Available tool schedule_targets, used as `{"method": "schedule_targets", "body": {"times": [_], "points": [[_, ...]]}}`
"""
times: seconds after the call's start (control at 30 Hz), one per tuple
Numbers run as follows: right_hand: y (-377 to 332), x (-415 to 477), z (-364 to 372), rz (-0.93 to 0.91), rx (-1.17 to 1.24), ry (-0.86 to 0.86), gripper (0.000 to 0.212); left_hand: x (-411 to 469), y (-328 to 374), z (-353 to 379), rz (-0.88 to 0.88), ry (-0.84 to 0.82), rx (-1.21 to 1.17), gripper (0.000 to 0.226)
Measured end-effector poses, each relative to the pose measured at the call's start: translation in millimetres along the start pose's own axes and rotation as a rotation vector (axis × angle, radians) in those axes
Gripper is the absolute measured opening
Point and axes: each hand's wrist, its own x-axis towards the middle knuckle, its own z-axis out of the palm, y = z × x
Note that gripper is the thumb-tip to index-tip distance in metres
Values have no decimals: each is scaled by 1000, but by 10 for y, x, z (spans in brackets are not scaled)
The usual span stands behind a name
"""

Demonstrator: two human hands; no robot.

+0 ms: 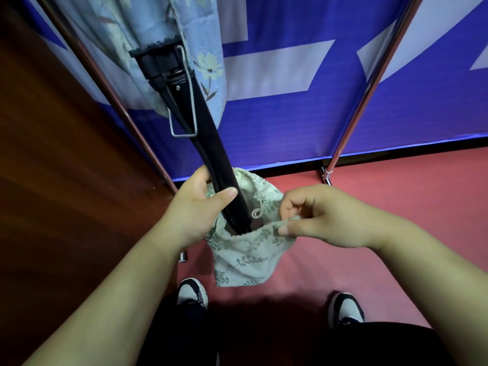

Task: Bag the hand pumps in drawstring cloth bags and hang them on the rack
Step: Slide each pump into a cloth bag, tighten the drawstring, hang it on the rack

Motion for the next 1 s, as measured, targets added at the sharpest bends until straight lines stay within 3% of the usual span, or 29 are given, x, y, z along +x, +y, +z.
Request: {"method": "schedule_targets", "body": {"times": [0.1,0.2,0.27,0.4,0.7,0.93,1.0], "points": [[-41,-22,-115,23,-139,101,17,-8,12,9,-7,-9,31,31],[-51,-17,-176,92,-225,349,28,-20,14,26,-14,-18,55,31],[-32,9,-154,157,-410,450,18,-27,11,42,-20,-15,60,31],[55,57,-41,195,-370,477,20,-52,37,98,-15,-33,42,30],[57,143,204,42,-106,525,35,-113,112,162,51,-83,-39,25],[106,175,185,47,-163,533,23,-112,117,186,36,-79,-90,13],[101,161,127,44,-173,536,21,-103,93,178,33,-62,-74,20]]}}
